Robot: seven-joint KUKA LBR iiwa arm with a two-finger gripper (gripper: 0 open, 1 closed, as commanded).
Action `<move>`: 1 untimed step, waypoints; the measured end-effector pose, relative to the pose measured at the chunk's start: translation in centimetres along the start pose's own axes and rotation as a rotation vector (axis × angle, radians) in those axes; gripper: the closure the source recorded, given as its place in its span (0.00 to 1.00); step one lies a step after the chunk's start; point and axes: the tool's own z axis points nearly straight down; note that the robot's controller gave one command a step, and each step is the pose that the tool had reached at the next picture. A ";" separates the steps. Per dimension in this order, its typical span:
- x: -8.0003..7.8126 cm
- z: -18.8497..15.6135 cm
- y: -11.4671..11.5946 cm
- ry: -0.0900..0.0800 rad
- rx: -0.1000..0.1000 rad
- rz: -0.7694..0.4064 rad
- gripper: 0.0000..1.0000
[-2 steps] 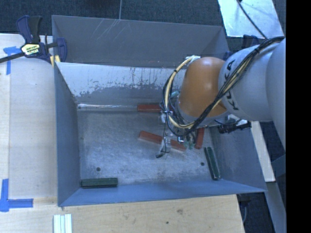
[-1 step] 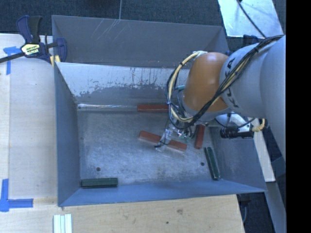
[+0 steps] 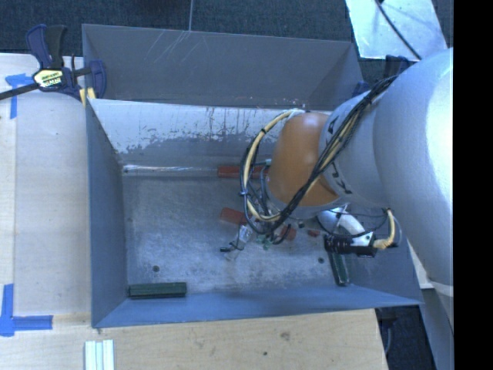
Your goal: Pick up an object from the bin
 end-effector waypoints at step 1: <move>-0.1 0.0 0.0 -0.002 0.000 -0.001 0.00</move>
Offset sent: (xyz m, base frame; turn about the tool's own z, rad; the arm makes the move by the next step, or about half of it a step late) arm 0.0000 0.0000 0.0000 0.0000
